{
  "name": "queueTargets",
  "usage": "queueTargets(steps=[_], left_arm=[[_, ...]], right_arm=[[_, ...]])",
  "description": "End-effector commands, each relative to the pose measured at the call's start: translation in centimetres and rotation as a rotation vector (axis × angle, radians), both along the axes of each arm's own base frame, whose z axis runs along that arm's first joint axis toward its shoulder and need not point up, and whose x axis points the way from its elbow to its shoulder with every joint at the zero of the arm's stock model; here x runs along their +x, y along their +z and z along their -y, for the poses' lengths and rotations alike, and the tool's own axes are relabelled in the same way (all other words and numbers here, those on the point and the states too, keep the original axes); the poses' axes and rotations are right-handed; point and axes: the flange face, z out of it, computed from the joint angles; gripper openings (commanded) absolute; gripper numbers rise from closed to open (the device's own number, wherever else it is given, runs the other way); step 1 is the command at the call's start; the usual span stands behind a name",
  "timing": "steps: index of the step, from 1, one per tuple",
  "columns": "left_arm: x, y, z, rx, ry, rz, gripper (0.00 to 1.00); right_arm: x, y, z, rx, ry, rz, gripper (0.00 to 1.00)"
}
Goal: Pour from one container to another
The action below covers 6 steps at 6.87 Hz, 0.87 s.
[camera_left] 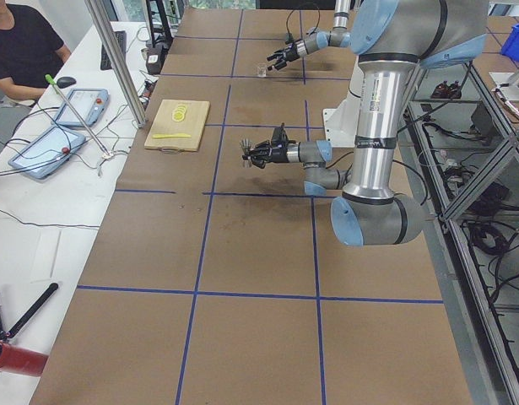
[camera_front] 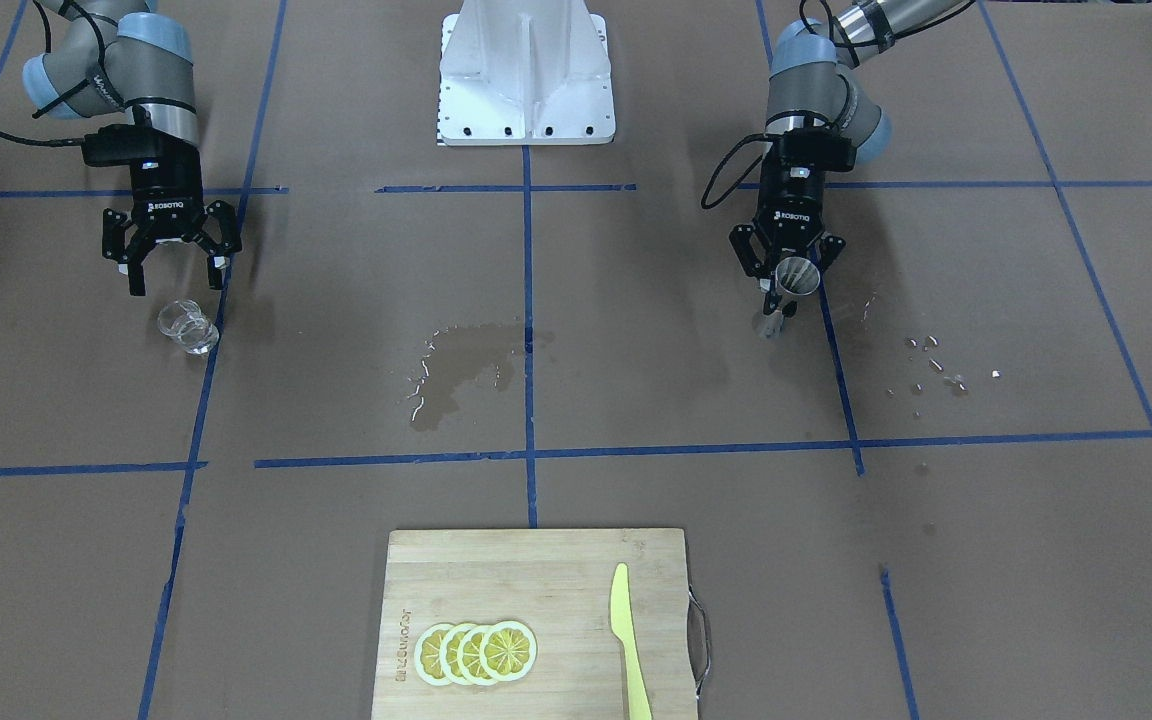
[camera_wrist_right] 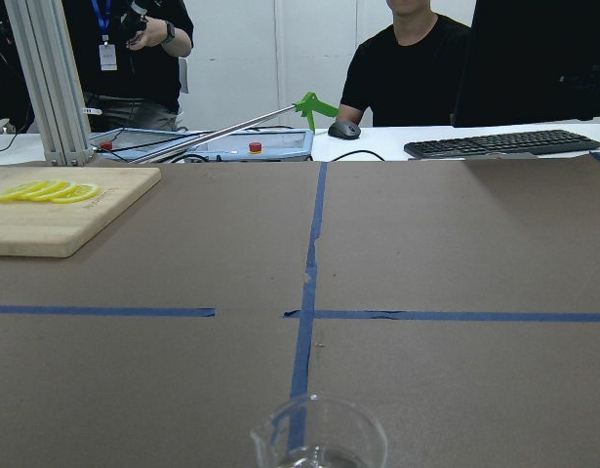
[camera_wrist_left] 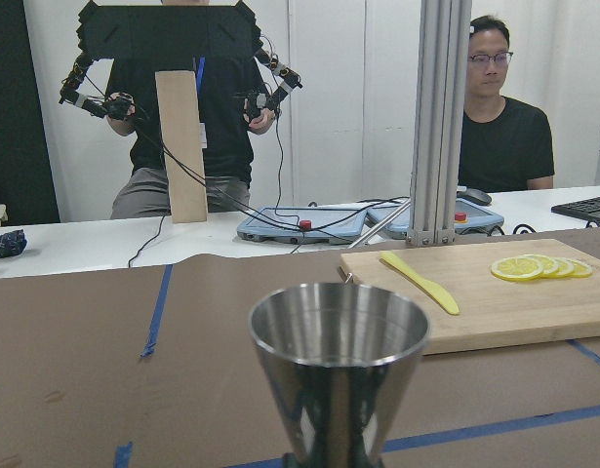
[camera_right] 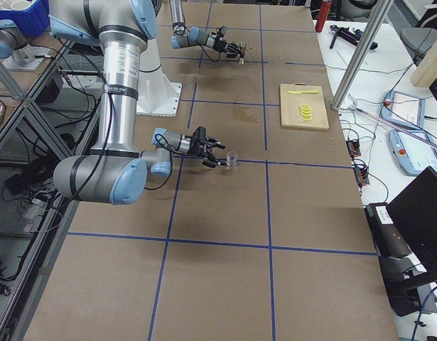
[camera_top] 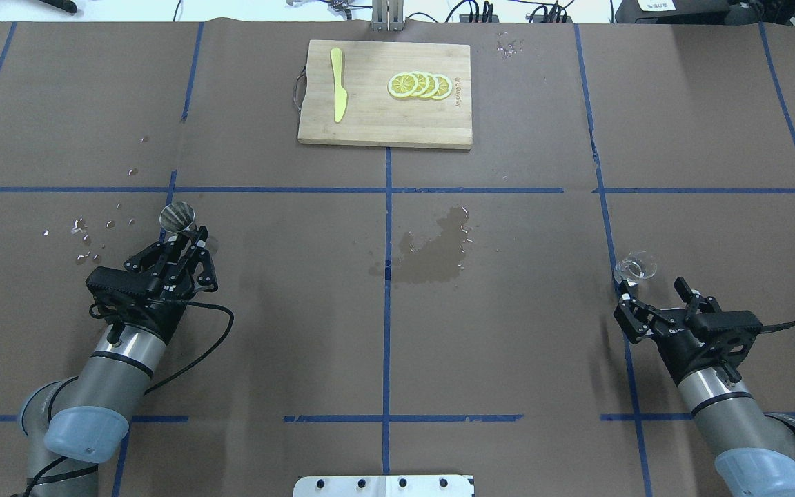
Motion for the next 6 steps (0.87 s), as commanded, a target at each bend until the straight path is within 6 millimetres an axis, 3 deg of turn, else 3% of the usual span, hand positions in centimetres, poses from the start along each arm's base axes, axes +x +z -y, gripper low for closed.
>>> queueTargets(steps=[1, 6], left_arm=[[-0.03, 0.05, 0.00, 0.000, 0.000, 0.000, 0.00], [-0.31, 0.21, 0.02, 0.001, -0.002, -0.007, 0.00]], right_arm=[[-3.09, 0.44, 0.41, 0.001, -0.007, -0.009, 1.00], [-2.56, 1.15, 1.01, 0.006, -0.003, -0.046, 0.99]])
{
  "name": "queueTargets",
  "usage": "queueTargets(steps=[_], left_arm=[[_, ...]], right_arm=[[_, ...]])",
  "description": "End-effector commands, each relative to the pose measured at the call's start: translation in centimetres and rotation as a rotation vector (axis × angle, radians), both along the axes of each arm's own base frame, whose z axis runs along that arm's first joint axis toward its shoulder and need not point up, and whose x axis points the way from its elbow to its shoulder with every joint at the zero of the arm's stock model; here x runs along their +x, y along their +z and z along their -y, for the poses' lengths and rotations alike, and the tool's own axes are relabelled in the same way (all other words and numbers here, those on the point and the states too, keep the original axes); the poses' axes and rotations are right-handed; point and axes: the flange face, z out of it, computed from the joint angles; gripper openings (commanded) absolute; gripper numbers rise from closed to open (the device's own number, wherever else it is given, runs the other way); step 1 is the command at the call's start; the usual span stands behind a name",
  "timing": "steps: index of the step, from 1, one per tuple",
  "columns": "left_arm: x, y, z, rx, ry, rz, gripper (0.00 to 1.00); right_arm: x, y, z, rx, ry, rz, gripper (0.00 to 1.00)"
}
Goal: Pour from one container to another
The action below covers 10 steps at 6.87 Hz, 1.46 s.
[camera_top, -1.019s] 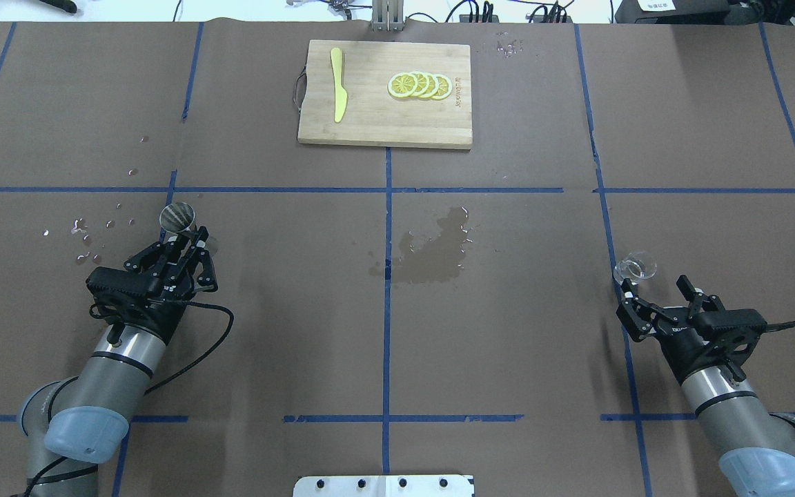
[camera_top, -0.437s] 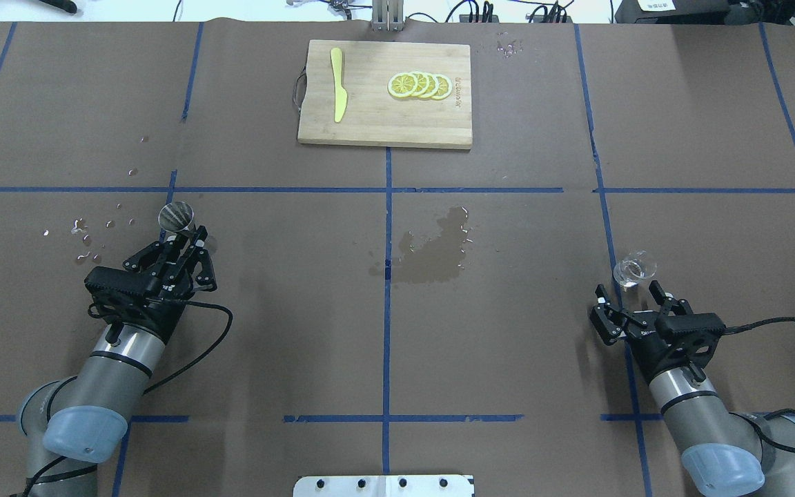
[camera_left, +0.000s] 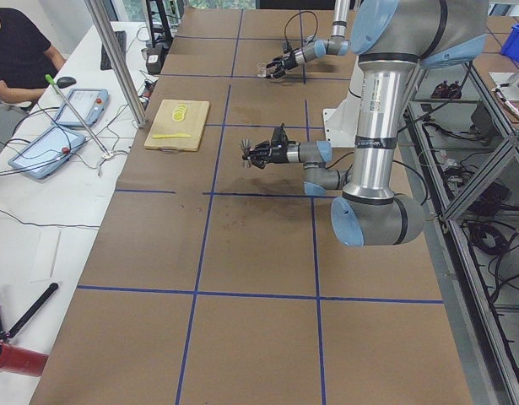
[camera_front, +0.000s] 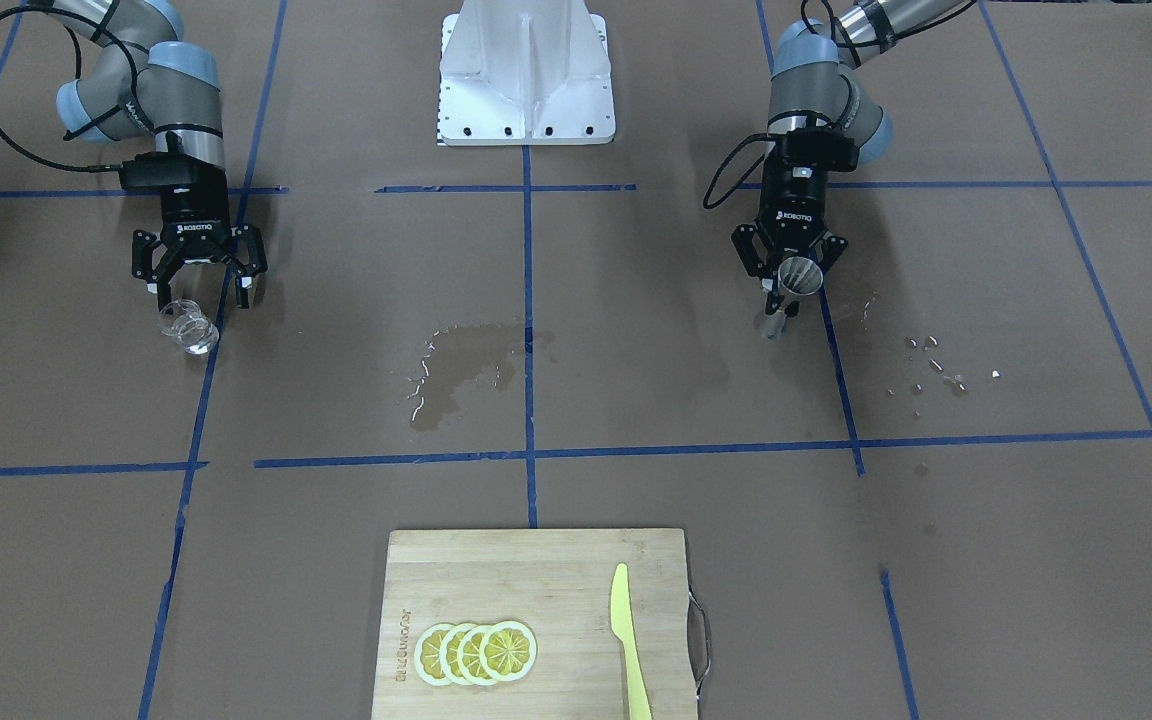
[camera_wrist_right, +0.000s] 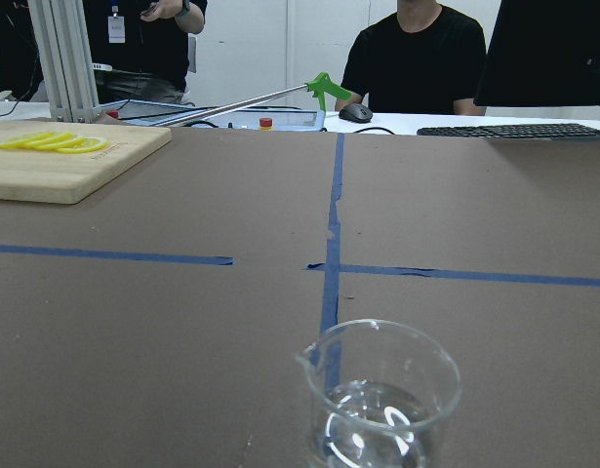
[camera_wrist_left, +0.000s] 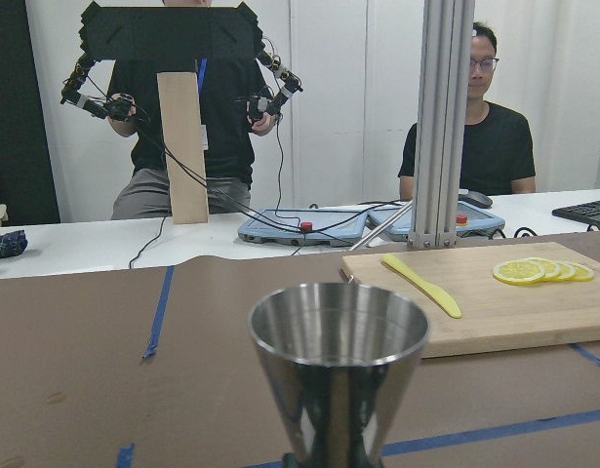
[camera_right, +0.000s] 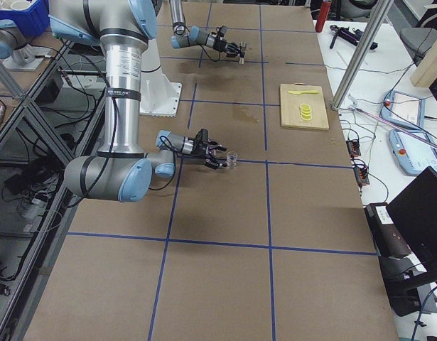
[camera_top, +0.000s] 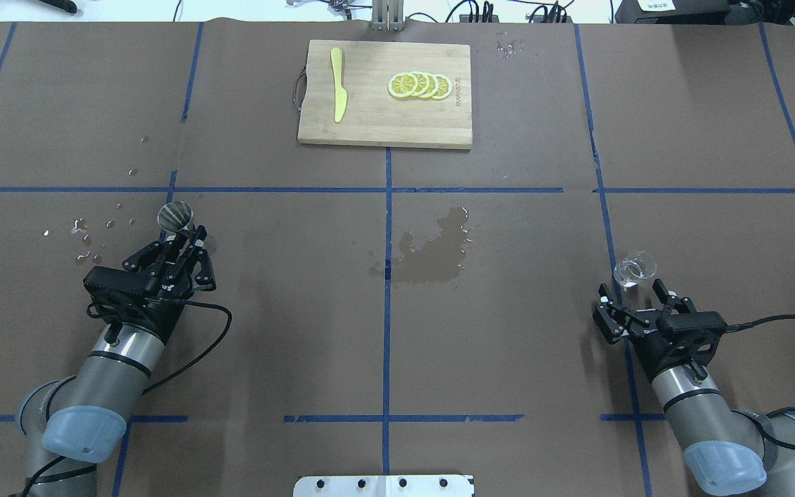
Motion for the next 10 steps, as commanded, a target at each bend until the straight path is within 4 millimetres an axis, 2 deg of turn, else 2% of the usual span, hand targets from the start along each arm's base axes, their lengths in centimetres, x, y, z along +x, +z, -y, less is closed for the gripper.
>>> queueTargets(steps=[1, 4, 6, 9, 10], left_arm=[[-0.1, 0.1, 0.0, 0.000, 0.000, -0.002, 0.00], [-0.1, 0.1, -0.1, 0.000, 0.002, -0.002, 0.00], [-0.1, 0.1, 0.0, 0.000, 0.000, -0.002, 0.00], [-0.1, 0.2, 0.0, 0.000, 0.000, 0.000, 0.00], [-0.1, 0.1, 0.0, 0.000, 0.000, -0.002, 0.00]], right_arm=[[0.4, 0.0, 1.4, -0.012, 0.016, 0.003, 0.99], [0.4, -0.3, 2.2, -0.024, 0.016, 0.011, 0.99], [0.4, 0.3, 2.4, -0.031, 0.015, 0.000, 0.98], [0.4, 0.4, 2.8, -0.034, 0.018, 0.001, 0.94], [0.3, 0.4, 2.8, -0.035, 0.016, -0.001, 0.89]])
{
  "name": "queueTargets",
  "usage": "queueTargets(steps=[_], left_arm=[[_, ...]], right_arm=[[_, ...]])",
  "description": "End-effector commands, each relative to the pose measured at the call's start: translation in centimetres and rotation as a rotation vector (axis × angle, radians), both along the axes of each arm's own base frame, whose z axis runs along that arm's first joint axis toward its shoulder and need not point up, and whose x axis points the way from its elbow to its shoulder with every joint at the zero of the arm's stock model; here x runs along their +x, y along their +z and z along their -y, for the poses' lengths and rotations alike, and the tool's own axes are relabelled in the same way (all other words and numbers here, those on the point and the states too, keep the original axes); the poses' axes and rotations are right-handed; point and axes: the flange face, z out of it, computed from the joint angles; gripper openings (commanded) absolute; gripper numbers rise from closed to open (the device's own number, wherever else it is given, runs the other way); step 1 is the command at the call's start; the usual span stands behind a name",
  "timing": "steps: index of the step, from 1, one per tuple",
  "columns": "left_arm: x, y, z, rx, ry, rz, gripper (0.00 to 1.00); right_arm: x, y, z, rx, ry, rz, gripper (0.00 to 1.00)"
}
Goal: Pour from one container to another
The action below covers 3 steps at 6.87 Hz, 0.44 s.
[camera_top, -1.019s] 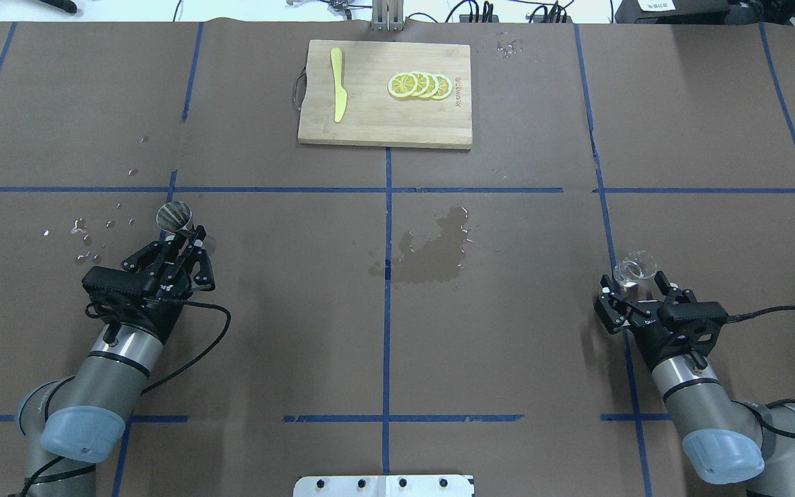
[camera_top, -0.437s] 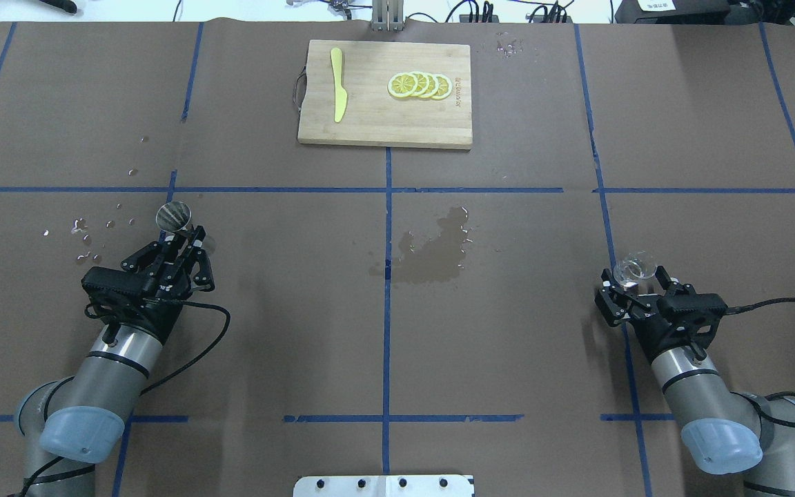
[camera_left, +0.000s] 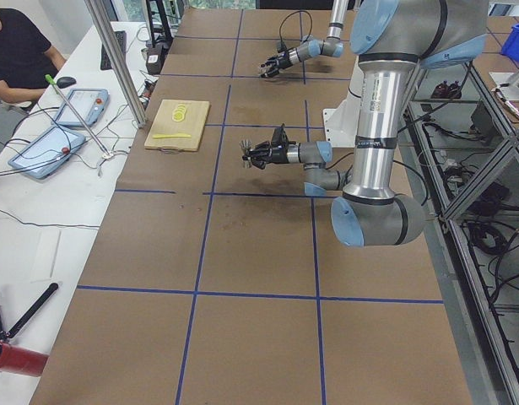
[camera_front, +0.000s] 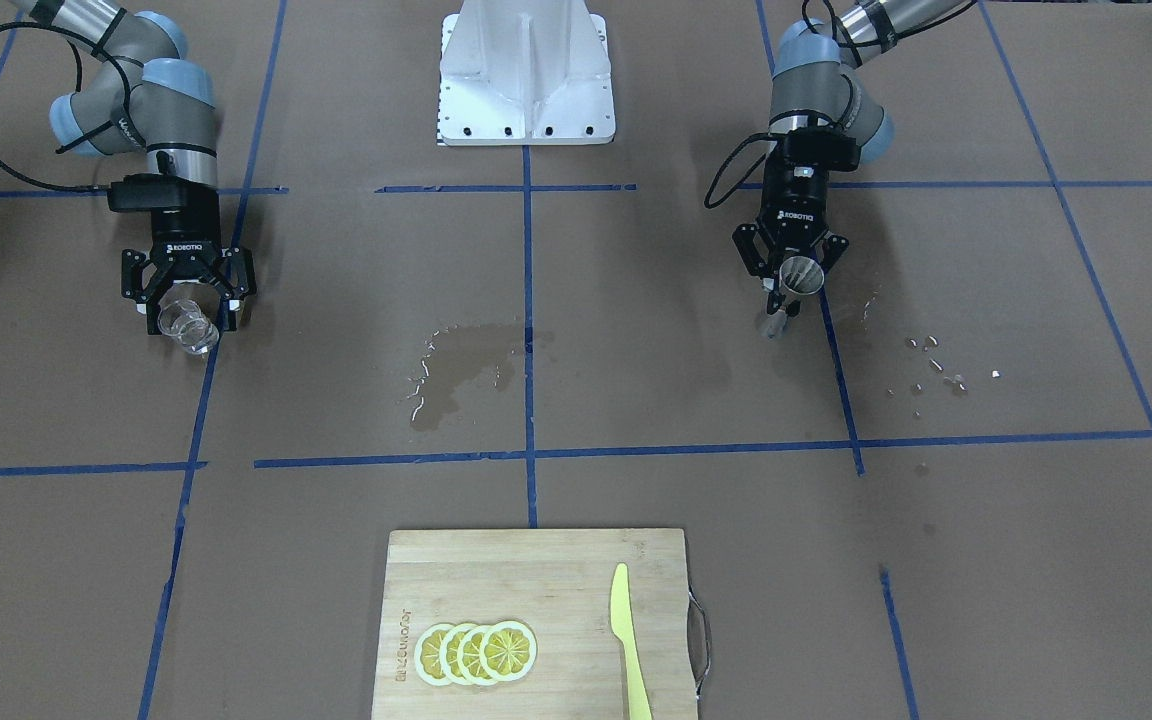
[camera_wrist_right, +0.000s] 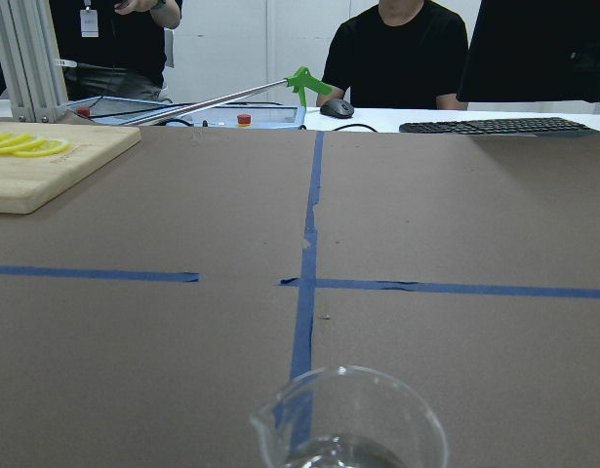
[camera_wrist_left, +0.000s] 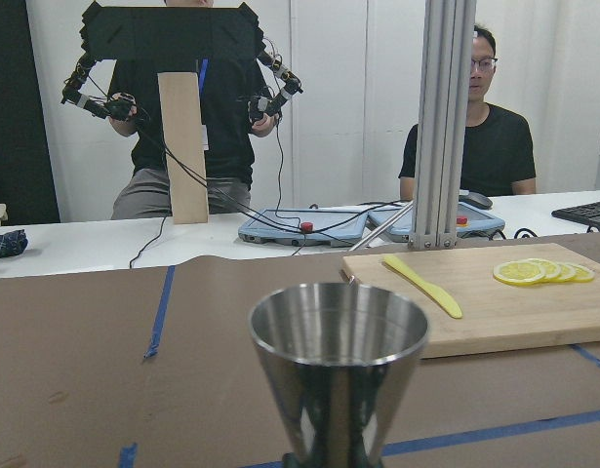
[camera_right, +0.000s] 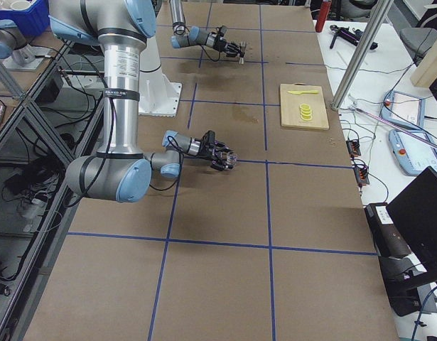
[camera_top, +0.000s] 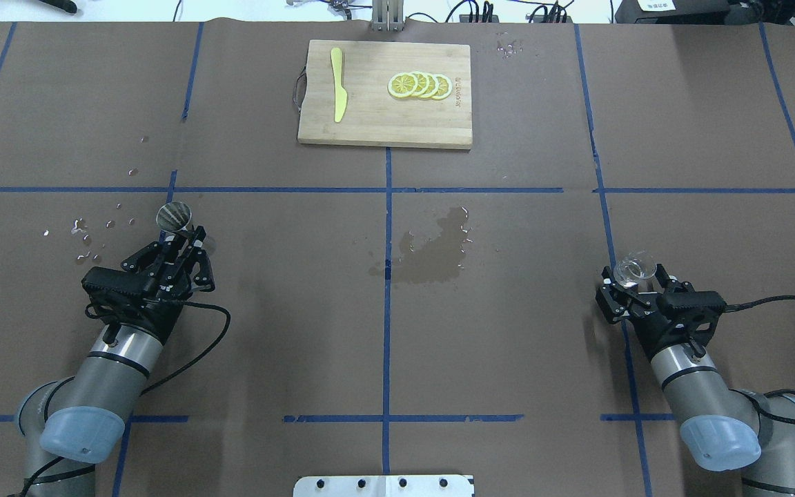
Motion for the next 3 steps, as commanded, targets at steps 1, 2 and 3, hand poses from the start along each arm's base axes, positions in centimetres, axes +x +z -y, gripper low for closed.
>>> queueTargets(steps=[1, 2, 3], left_arm=[[-0.02, -0.13, 0.03, 0.001, -0.001, -0.003, 0.00], [-0.02, -0.13, 0.03, 0.001, -0.001, -0.003, 0.00], [-0.02, -0.13, 0.03, 0.001, -0.001, -0.003, 0.00]], right_arm=[[-0.08, 0.19, 0.03, -0.003, -0.003, -0.003, 0.85], [-0.08, 0.19, 0.03, -0.003, -0.003, -0.003, 0.69], [0.05, 0.27, 0.14, -0.003, -0.002, -0.007, 0.54]])
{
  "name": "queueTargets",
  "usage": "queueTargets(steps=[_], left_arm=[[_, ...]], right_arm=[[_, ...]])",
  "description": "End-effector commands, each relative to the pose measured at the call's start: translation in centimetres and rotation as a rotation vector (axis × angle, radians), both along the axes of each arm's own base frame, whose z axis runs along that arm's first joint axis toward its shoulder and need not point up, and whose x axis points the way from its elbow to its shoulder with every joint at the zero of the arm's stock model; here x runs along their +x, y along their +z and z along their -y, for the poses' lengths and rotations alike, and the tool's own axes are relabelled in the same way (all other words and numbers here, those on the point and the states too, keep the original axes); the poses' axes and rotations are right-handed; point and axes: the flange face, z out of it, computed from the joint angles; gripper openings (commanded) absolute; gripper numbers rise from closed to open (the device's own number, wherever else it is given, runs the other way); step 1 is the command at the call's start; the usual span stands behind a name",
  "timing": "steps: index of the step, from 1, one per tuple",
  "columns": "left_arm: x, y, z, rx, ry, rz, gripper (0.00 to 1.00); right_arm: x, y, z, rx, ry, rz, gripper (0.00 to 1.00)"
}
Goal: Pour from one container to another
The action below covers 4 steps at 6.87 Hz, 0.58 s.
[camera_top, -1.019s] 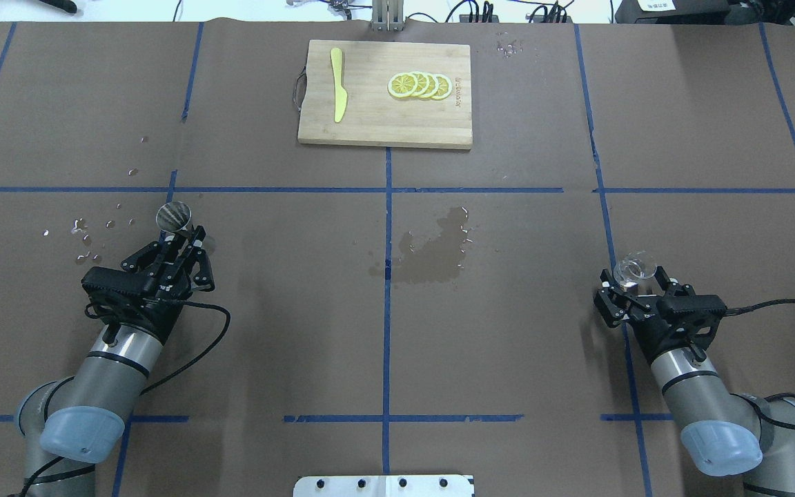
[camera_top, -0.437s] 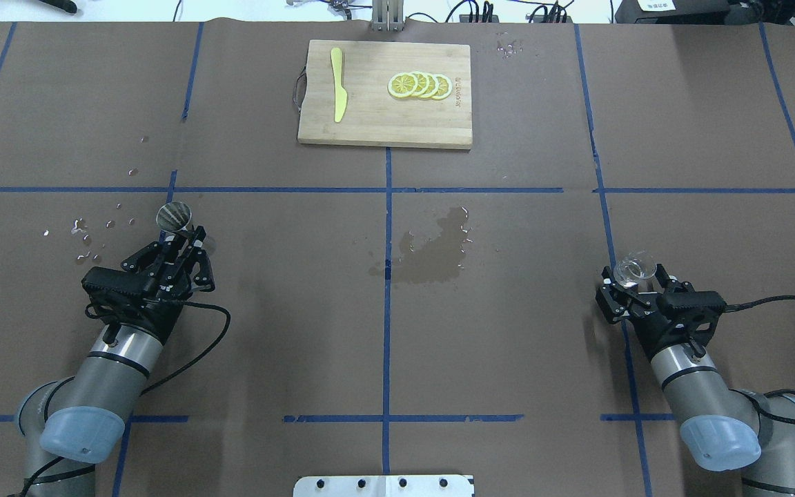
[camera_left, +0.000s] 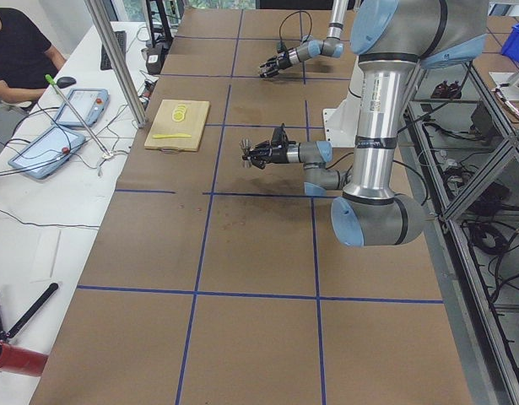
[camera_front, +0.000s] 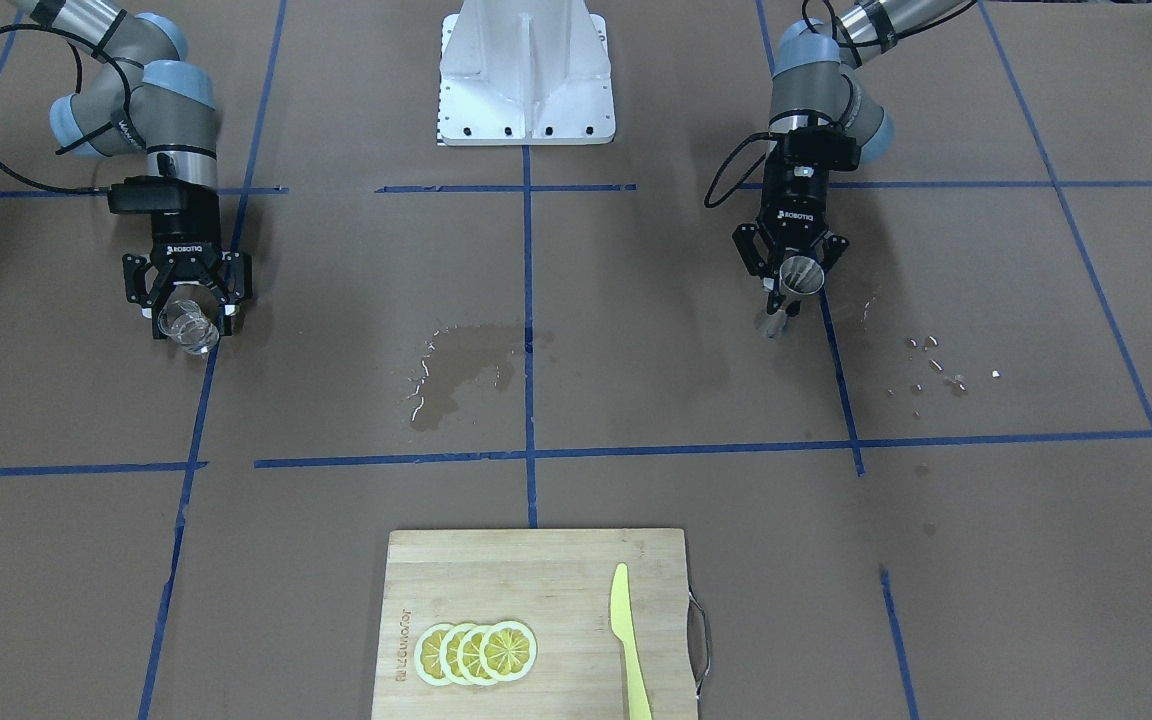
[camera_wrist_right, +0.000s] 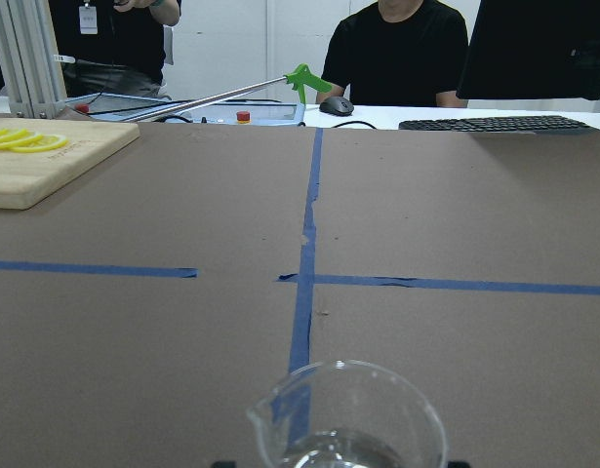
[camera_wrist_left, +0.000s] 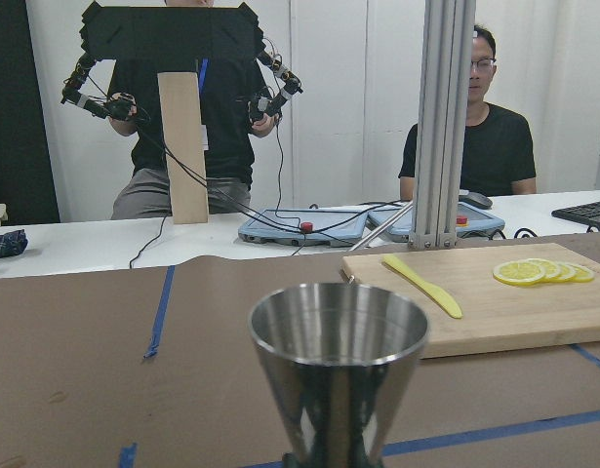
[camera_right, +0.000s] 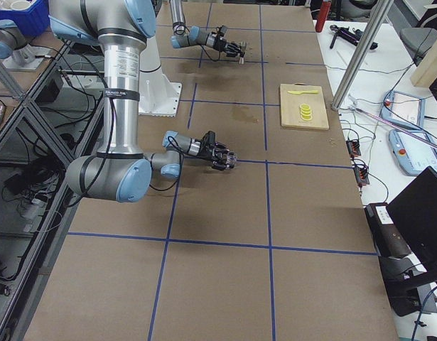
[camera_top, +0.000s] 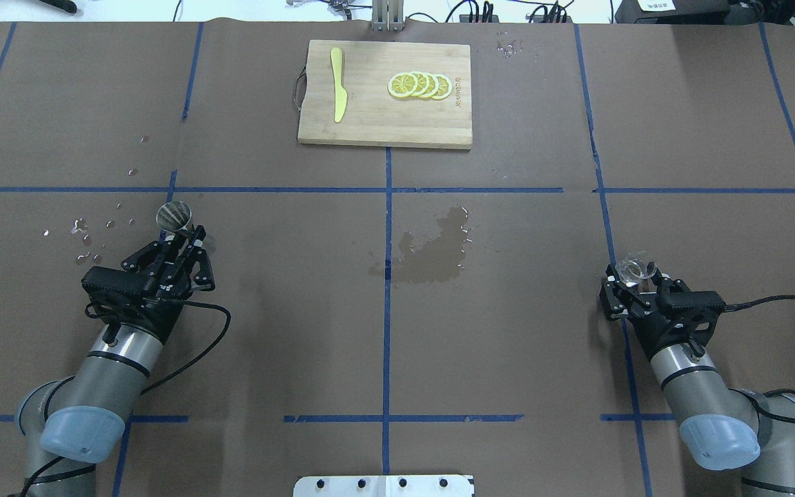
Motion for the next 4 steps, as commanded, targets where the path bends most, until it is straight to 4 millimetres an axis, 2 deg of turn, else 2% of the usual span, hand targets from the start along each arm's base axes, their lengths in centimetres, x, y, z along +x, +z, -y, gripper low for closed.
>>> queueTargets(steps=[1, 3, 4], left_arm=[[0.0, -0.2, 0.0, 0.001, 0.000, -0.003, 0.00], [-0.2, -0.4, 0.0, 0.003, 0.002, -0.005, 0.00], [-0.4, -0.8, -0.1, 0.005, 0.002, -0.013, 0.00]], right_arm=[[0.1, 0.1, 0.1, 0.000, -0.005, -0.008, 0.48], [0.7, -0.2, 1.1, -0.016, -0.007, 0.004, 0.28], [1.3, -1.4, 2.4, -0.010, 0.002, 0.007, 0.26]])
